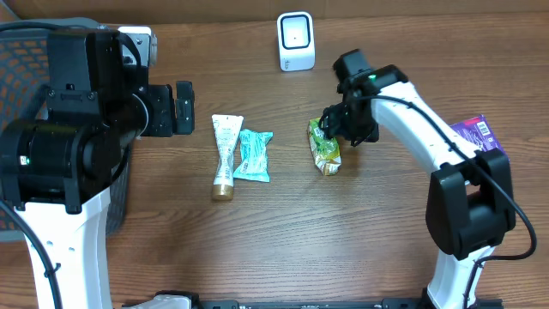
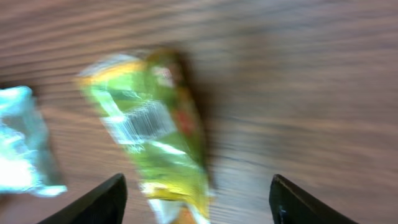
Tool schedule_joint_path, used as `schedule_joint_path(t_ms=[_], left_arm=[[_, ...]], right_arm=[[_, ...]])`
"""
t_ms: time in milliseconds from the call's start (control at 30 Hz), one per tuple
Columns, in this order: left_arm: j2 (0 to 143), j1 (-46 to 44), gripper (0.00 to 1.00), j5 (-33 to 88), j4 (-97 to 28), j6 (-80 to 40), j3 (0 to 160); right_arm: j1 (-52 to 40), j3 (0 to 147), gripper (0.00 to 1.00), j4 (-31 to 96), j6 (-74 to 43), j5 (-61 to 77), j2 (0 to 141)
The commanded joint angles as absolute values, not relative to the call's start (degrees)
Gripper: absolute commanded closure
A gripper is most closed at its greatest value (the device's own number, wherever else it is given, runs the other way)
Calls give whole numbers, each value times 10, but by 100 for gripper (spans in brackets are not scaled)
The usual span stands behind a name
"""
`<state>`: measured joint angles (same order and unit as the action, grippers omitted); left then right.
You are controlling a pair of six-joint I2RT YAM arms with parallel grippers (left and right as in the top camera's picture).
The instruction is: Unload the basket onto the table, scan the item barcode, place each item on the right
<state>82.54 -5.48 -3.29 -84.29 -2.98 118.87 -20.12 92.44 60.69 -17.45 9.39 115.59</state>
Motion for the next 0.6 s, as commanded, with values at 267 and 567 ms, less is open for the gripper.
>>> schedule_joint_path(t_ms=[267, 567], left_arm=[[825, -50, 1, -34, -842, -25, 1193], [825, -50, 0, -34, -842, -25, 1193]], right_arm=[[-102, 782, 19, 518, -10, 424, 1161], [-129, 674, 28, 374, -103, 453, 1162]])
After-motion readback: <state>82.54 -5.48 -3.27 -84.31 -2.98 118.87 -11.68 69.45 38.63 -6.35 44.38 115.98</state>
